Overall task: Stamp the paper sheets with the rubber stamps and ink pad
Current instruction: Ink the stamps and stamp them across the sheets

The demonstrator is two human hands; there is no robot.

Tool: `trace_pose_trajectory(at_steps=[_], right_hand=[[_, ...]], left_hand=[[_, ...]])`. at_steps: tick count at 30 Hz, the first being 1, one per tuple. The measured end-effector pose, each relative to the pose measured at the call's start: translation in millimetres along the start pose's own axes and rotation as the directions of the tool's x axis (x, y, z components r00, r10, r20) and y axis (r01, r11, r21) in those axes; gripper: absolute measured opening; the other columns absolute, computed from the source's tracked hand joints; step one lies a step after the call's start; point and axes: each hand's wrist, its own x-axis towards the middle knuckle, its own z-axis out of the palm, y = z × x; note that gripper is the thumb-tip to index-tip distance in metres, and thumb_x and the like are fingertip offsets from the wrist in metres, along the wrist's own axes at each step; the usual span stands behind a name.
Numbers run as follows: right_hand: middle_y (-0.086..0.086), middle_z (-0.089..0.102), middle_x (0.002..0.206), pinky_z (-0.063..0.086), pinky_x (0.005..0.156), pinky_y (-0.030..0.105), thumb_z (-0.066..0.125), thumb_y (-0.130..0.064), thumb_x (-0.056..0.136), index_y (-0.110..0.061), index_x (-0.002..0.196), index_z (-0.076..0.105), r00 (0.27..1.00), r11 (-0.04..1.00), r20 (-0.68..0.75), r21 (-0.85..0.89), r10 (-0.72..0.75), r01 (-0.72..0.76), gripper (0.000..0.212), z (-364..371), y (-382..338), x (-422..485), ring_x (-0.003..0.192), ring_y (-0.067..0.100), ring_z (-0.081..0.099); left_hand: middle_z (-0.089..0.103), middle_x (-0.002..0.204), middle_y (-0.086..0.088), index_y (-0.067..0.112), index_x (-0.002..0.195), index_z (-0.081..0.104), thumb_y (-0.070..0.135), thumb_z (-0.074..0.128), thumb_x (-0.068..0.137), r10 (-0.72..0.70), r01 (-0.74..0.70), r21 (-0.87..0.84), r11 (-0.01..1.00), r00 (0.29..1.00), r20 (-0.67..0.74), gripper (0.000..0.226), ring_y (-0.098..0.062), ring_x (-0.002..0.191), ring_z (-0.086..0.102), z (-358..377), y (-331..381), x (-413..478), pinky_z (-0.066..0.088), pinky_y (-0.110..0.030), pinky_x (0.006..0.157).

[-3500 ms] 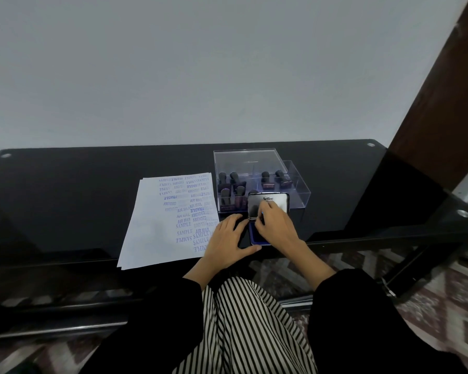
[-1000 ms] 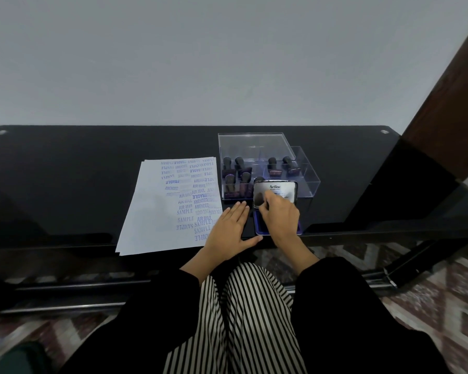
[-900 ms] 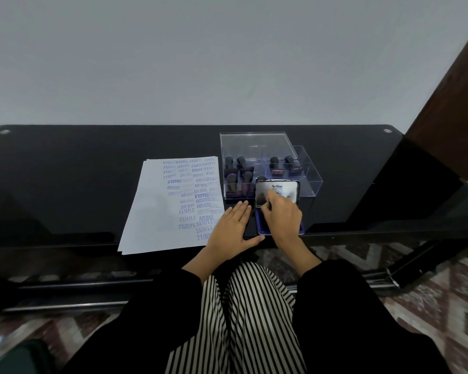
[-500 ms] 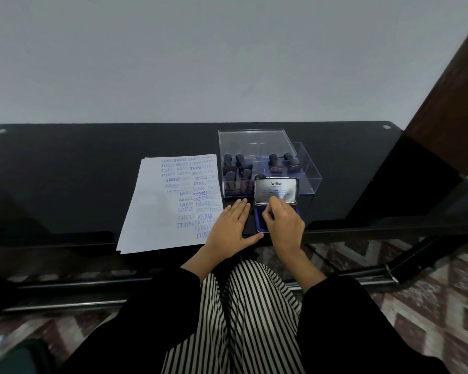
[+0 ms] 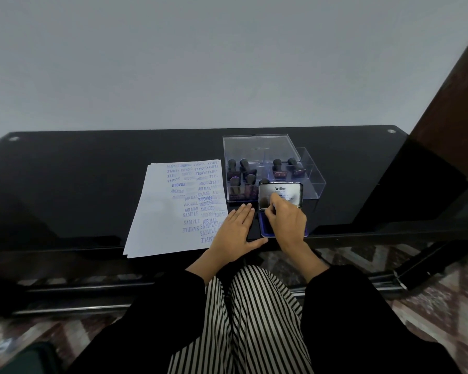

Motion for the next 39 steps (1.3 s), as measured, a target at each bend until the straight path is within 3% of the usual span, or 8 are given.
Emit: trace_pose_trajectory(at_steps=[5,8,13,17,26,33,36,39], right_hand=[[0.014,0.061,0.065,0.035,0.047,0.029,0.061,-0.008,0.084,-0.007,0.074,0.051,0.999,1.000,0.049,-0.018,-0.022,0.023,0.014,-1,1,2,0.057,0.032,0.059],[0.012,0.064,0.077,0.039,0.055,0.032,0.050,-0.015,0.091,-0.010,0.082,0.050,0.983,0.991,0.179,-0.123,-0.035,0.057,0.011,-8,0,9,0.070,0.032,0.062],[0.013,0.066,0.082,0.035,0.056,0.031,0.047,-0.019,0.091,-0.012,0.080,0.047,0.973,0.981,0.217,-0.160,-0.072,0.109,0.013,-24,-12,24,0.077,0.034,0.061],[0.012,0.065,0.077,0.031,0.055,0.029,0.048,-0.022,0.092,-0.015,0.078,0.041,0.980,0.993,0.163,-0.007,-0.113,0.116,0.017,-29,-49,41,0.072,0.032,0.061],[0.006,0.050,0.074,0.032,0.058,0.029,0.027,-0.028,0.102,-0.012,0.086,0.040,0.907,0.962,0.324,0.150,-0.268,0.231,0.026,11,-144,66,0.066,0.025,0.047],[0.005,0.049,0.079,0.028,0.055,0.027,0.024,-0.028,0.102,-0.013,0.088,0.039,0.841,0.947,0.434,0.136,-0.322,0.292,0.026,53,-178,68,0.067,0.021,0.045],[0.004,0.051,0.081,0.027,0.053,0.025,0.024,-0.029,0.102,-0.009,0.096,0.049,0.830,0.939,0.443,0.107,-0.339,0.326,0.032,65,-184,71,0.067,0.019,0.045],[0.010,0.062,0.089,0.031,0.059,0.029,0.024,-0.028,0.102,-0.008,0.097,0.051,0.823,0.932,0.449,0.076,-0.349,0.354,0.034,72,-186,73,0.067,0.020,0.046]], left_hand=[[-0.001,0.158,-0.008,0.006,0.149,0.004,0.054,0.049,0.088,0.015,-0.011,-0.032,0.999,0.993,0.114,0.090,-0.018,0.146,-0.003,-10,-3,3,-0.002,-0.030,0.117],[0.011,0.157,-0.008,0.007,0.149,0.010,0.046,0.055,0.088,0.041,-0.018,-0.150,0.989,0.987,0.152,0.085,-0.019,0.145,0.010,-28,-6,3,0.010,-0.027,0.116],[0.049,0.136,-0.005,0.014,0.139,0.039,0.031,0.048,0.096,0.024,-0.039,-0.302,0.953,0.998,-0.052,0.048,-0.018,0.123,0.047,-68,-20,-2,0.036,-0.027,0.101],[0.057,0.125,-0.005,0.014,0.134,0.045,0.025,0.037,0.100,-0.081,0.010,-0.333,0.943,0.977,-0.200,0.037,-0.019,0.112,0.054,-92,-51,-8,0.042,-0.031,0.097],[0.051,0.135,-0.006,0.008,0.130,0.049,0.013,0.038,0.098,-0.337,0.262,-0.274,0.925,0.899,-0.279,0.034,-0.021,0.123,0.049,-106,-140,-29,0.036,-0.029,0.102],[0.044,0.142,-0.008,0.006,0.134,0.045,0.009,0.036,0.097,-0.405,0.344,-0.264,0.901,0.884,-0.233,0.039,-0.021,0.131,0.040,-96,-173,-32,0.031,-0.031,0.109],[0.032,0.151,-0.007,0.007,0.140,0.038,0.011,0.035,0.098,-0.386,0.357,-0.161,0.920,0.896,-0.220,0.042,-0.021,0.142,0.024,-85,-181,-31,0.020,-0.029,0.113],[0.024,0.154,-0.007,0.008,0.143,0.034,0.016,0.034,0.099,-0.371,0.364,-0.072,0.929,0.908,-0.194,0.044,-0.022,0.145,0.015,-74,-187,-30,0.020,-0.038,0.114]])
